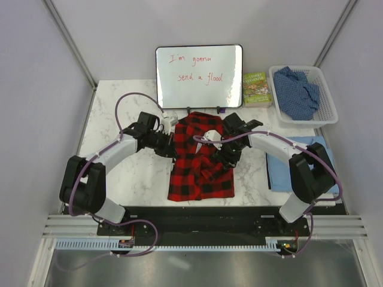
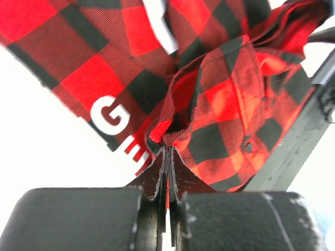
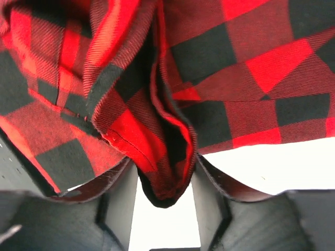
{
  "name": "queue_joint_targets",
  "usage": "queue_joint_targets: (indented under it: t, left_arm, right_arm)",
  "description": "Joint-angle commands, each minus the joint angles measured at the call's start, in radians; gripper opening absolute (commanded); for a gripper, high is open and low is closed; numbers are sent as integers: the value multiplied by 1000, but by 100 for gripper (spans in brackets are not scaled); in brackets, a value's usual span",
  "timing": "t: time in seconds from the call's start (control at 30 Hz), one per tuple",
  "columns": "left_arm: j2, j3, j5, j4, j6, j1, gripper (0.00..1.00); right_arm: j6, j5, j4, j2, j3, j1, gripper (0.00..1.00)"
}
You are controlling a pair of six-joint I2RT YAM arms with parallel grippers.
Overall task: Fold and stack the long sleeve shirts
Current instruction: Fold the shirt
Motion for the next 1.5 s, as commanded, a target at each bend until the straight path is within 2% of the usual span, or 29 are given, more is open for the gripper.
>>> queue_joint_targets:
  t: [0.0, 0.23, 0.27, 0.3, 0.33, 0.4, 0.43, 0.53, 0.6, 0.77, 0.87, 0.9, 1.0, 1.07, 1.13, 1.27, 1.4, 1.47]
  left_arm:
    - [13, 24, -80, -48, 79, 9, 2]
    - [30, 22, -112, -48, 97, 23, 2]
    - [30, 16, -121, -46, 100, 23, 2]
    - [32, 13, -125, -42, 109, 23, 2]
    - [47, 15, -129, -42, 120, 23, 7]
    - [56, 19, -122, -34, 128, 35, 20]
    - [35, 16, -85, -25, 142, 52, 31]
    - [-54, -33, 32, 73, 166, 58, 45]
    - [-137, -70, 87, 147, 166, 55, 50]
    - [-149, -64, -29, 233, 145, -52, 54]
    - [-118, -62, -103, 313, 99, -132, 55]
    - [-102, -63, -112, 333, 90, -151, 54]
    - [-74, -60, -149, 402, 63, -224, 54]
    - [-36, -44, -154, 412, 38, -249, 56]
    - [12, -22, -113, 413, 40, -235, 61]
    - [95, 45, 142, 330, 161, -197, 62]
    - [153, 67, 204, 298, 223, -186, 62]
    - [152, 38, 202, 326, 251, -185, 57]
  right_arm:
    - [127, -1, 22, 32, 85, -28, 48]
    - [234, -19, 11, 96, 134, -50, 39]
    - [249, -9, 8, 118, 139, -50, 39]
    - [277, -6, 2, 129, 152, -51, 51]
    - [291, -7, 0, 138, 160, -56, 58]
    - [308, -41, -17, 152, 178, -65, 64]
    - [329, -62, -17, 147, 178, -74, 65]
    - [336, -156, -35, 109, 174, -134, 75]
    - [337, -203, -53, 67, 165, -171, 79]
    - [348, -252, -57, 1, 117, -193, 74]
    - [377, -311, -23, 13, 114, -193, 62]
    - [395, -349, -21, 20, 126, -191, 47]
    - [427, -447, -20, 44, 132, -183, 38]
    - [418, -458, -24, 50, 126, -170, 39]
    - [379, -455, -32, 49, 109, -162, 46]
    - [352, -424, -20, 70, 120, -162, 49]
    - [349, -440, -30, 118, 207, -162, 52]
    - [375, -464, -24, 162, 262, -162, 52]
